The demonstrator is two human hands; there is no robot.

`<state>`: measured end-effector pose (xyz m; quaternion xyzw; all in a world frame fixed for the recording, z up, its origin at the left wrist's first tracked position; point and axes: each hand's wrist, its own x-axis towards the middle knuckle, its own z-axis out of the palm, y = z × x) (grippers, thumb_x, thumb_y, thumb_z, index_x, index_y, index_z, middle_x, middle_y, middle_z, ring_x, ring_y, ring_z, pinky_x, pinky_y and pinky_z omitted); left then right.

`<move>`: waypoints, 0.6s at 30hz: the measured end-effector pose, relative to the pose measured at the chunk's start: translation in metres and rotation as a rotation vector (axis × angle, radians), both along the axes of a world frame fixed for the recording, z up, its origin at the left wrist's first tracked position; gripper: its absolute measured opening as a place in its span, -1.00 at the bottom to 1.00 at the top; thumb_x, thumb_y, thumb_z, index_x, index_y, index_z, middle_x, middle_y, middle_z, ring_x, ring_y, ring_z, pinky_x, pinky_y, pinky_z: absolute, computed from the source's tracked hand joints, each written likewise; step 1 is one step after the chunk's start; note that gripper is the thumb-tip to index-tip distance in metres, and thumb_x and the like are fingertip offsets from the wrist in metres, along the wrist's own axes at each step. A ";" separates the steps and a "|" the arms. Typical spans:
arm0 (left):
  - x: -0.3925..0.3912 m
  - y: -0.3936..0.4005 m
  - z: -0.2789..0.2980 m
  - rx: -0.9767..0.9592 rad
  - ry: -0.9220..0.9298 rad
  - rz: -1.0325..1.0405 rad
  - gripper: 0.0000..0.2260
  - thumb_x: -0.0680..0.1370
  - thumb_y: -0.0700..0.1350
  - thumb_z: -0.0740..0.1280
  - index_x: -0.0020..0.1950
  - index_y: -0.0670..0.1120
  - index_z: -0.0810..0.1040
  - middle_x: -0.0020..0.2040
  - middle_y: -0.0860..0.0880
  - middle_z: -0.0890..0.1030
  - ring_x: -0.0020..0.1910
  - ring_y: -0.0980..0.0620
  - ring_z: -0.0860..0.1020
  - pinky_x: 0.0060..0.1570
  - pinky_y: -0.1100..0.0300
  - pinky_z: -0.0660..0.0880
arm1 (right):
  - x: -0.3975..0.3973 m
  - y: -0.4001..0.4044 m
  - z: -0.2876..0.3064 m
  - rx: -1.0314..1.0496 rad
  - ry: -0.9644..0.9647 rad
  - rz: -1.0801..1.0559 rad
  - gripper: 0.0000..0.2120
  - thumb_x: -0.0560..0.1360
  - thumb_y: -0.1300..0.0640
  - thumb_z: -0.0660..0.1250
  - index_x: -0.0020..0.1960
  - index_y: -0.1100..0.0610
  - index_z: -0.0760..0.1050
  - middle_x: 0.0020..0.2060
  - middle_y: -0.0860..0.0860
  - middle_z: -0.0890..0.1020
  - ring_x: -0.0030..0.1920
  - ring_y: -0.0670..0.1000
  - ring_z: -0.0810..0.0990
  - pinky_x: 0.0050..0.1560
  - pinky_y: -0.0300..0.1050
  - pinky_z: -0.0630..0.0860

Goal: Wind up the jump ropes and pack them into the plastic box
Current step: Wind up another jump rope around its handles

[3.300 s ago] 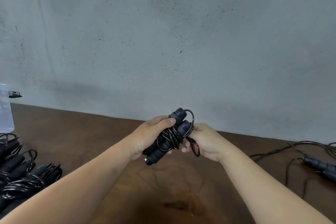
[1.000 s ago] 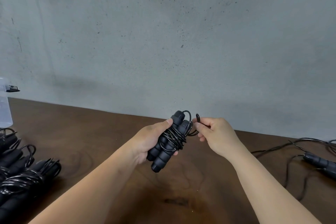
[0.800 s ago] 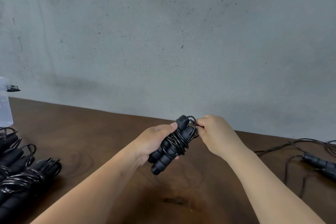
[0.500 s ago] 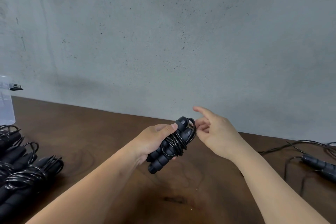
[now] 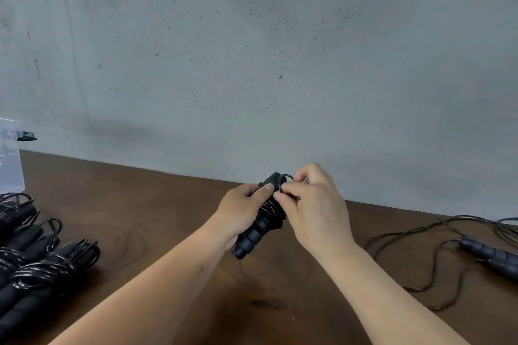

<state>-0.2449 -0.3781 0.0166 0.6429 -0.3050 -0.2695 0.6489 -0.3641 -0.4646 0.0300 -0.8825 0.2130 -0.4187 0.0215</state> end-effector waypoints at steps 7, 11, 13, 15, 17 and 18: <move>-0.001 0.001 0.003 -0.030 -0.032 0.039 -0.80 0.61 0.08 0.27 0.02 0.02 0.64 -0.12 -0.04 0.67 -0.22 0.09 0.60 -0.23 0.22 0.58 | 0.008 0.006 -0.009 0.294 -0.046 0.192 -0.83 0.57 0.01 0.33 -0.06 0.00 0.69 -0.09 -0.15 0.53 -0.14 -0.14 0.53 -0.13 -0.27 0.46; -0.001 0.001 0.004 -0.087 -0.065 0.020 -0.81 0.59 0.12 0.29 0.06 0.08 0.63 -0.12 0.03 0.69 -0.16 0.07 0.66 -0.10 0.18 0.60 | 0.008 0.006 -0.002 0.575 -0.184 0.235 -0.89 0.54 -0.04 0.34 0.00 -0.10 0.63 -0.07 -0.14 0.59 -0.06 -0.21 0.55 -0.07 -0.35 0.42; 0.000 0.001 0.004 -0.098 -0.059 0.025 -0.78 0.57 0.15 0.31 0.12 0.08 0.62 -0.05 0.03 0.70 -0.08 0.06 0.68 -0.06 0.17 0.62 | 0.007 0.005 0.002 0.669 -0.221 0.244 -0.84 0.54 -0.05 0.34 0.11 -0.09 0.57 -0.05 -0.13 0.61 -0.06 -0.20 0.57 -0.09 -0.40 0.43; 0.001 0.001 0.005 -0.108 -0.061 0.041 -0.75 0.56 0.17 0.32 0.14 0.09 0.61 -0.03 0.03 0.70 -0.07 0.06 0.68 -0.07 0.16 0.62 | 0.008 0.004 0.002 0.697 -0.224 0.237 -0.77 0.55 -0.03 0.35 0.19 -0.05 0.53 -0.03 -0.11 0.59 -0.07 -0.20 0.56 -0.12 -0.42 0.42; 0.001 0.001 0.005 -0.111 -0.069 0.046 -0.74 0.55 0.18 0.32 0.15 0.10 0.61 0.01 0.03 0.69 -0.06 0.06 0.68 -0.06 0.15 0.62 | 0.009 0.002 0.000 0.686 -0.195 0.202 -0.65 0.54 -0.02 0.35 0.31 -0.06 0.46 0.00 -0.09 0.52 -0.11 -0.19 0.53 -0.14 -0.35 0.40; 0.000 0.001 0.006 -0.112 -0.071 0.051 -0.74 0.55 0.18 0.32 0.15 0.10 0.60 0.01 0.03 0.69 -0.06 0.07 0.67 -0.07 0.17 0.62 | 0.009 0.002 -0.001 0.695 -0.187 0.187 -0.59 0.53 -0.02 0.36 0.36 -0.07 0.41 0.02 -0.08 0.50 -0.12 -0.18 0.52 -0.15 -0.34 0.39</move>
